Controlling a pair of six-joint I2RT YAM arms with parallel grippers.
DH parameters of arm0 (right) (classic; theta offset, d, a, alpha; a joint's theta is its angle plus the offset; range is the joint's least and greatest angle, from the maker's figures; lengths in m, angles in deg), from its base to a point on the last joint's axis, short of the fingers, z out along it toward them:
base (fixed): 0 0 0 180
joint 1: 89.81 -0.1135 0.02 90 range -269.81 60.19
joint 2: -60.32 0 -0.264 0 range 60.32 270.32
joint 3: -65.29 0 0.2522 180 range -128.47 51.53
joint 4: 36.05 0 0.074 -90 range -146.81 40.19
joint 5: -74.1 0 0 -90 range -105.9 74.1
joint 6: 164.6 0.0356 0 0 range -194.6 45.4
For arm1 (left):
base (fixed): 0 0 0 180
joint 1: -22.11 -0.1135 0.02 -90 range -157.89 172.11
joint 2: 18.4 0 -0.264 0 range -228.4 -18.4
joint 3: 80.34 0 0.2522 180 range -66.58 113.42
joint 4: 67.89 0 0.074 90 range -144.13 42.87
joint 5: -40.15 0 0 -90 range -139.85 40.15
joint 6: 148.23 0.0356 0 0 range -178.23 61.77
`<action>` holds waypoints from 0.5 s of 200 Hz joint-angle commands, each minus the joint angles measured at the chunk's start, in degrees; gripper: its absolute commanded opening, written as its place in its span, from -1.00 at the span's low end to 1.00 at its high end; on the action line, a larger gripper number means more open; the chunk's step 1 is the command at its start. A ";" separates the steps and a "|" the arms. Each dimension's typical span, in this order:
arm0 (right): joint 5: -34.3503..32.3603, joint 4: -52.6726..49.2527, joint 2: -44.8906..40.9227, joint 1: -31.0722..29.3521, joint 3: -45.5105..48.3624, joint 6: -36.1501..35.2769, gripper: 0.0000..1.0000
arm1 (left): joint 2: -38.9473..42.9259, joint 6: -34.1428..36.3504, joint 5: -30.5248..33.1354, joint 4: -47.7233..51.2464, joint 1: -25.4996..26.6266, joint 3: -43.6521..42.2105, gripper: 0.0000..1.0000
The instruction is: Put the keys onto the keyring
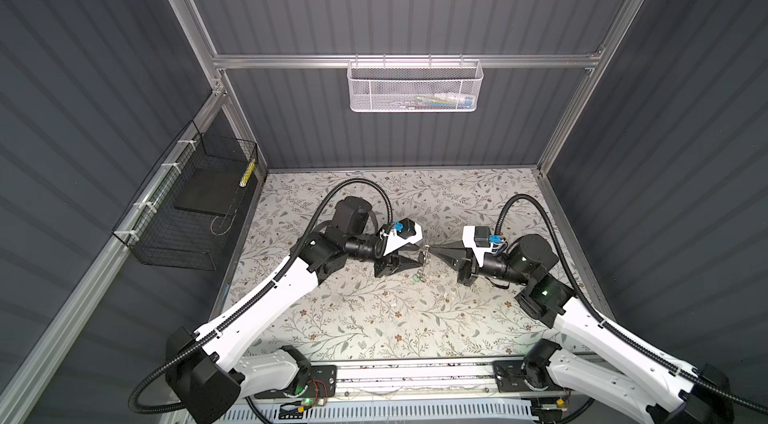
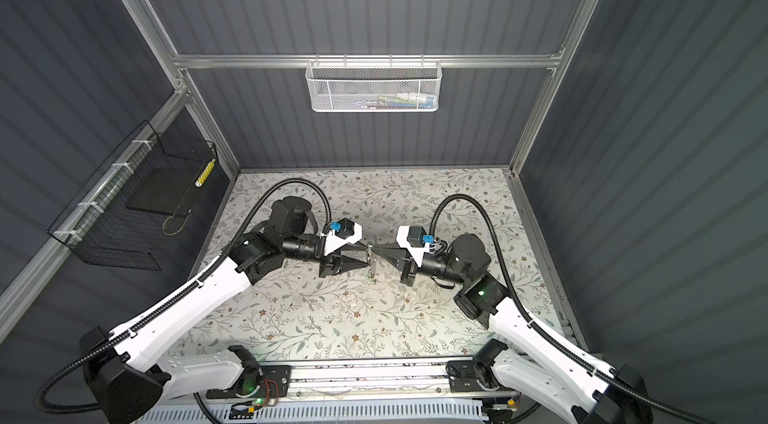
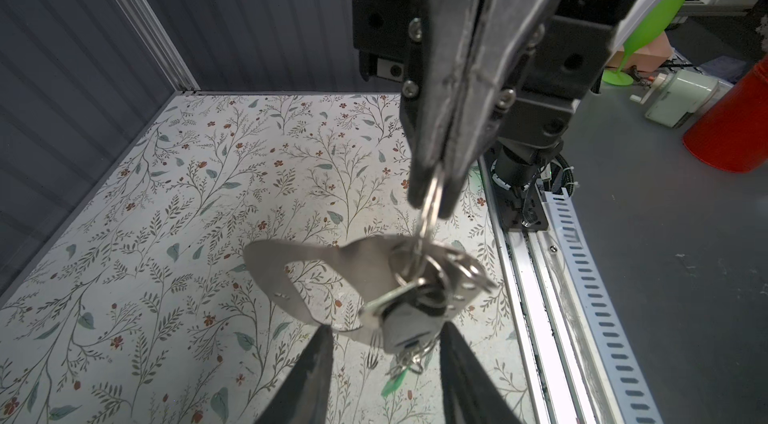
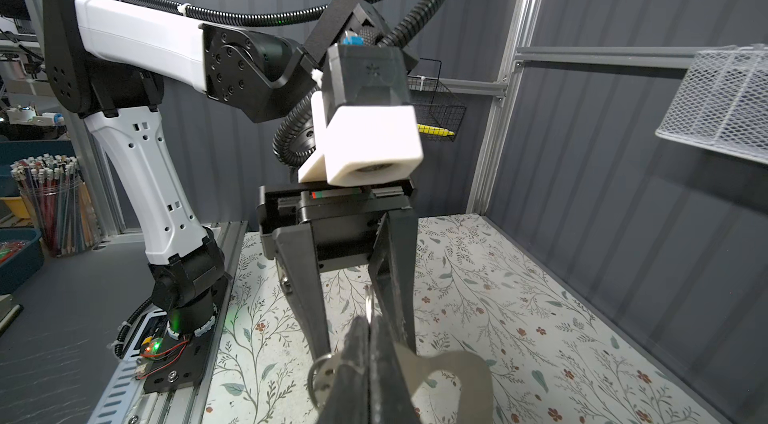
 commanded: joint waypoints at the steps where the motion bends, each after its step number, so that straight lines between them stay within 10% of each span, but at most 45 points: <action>1: -0.40 3.28 0.19 0.13 0.45 1.14 -1.00 | 1.13 -2.67 -1.14 -3.84 1.18 -0.81 -0.22; 100: -2.16 4.89 -0.60 0.27 1.81 1.97 -1.00 | 2.04 -6.08 3.06 -11.13 5.32 -4.37 -0.38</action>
